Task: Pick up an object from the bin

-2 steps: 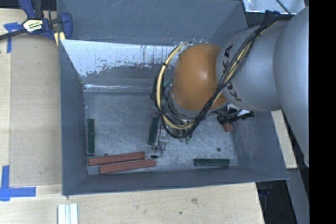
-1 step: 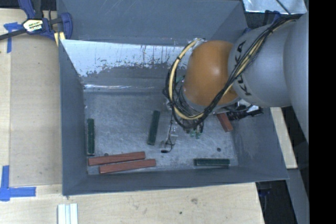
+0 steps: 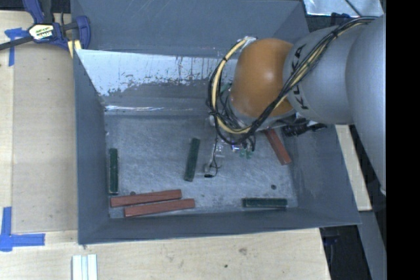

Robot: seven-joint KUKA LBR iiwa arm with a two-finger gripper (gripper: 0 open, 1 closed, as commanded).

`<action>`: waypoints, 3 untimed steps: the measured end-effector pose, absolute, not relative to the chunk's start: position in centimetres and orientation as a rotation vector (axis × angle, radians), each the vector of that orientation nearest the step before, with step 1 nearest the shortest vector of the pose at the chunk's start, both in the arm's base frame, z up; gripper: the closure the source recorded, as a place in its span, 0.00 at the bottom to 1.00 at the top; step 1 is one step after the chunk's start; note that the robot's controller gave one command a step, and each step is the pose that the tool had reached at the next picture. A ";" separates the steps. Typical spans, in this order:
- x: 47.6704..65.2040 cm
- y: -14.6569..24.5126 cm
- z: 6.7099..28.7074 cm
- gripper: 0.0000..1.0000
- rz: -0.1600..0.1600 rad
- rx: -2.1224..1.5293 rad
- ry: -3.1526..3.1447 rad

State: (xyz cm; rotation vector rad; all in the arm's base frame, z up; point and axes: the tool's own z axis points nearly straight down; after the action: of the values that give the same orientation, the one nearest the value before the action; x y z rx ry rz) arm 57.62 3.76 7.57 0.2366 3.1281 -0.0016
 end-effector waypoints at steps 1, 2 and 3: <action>59.4 13.0 7.2 1.00 0.005 -0.199 3.128; 59.4 13.0 7.2 1.00 0.005 -0.198 3.128; 57.8 13.3 7.2 1.00 0.000 -0.316 3.115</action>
Offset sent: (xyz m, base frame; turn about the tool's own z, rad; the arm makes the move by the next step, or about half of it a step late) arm 0.0000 0.0000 0.0000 0.0000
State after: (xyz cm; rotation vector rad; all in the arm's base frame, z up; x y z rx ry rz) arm 57.76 13.29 7.20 -0.3164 3.1151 0.0004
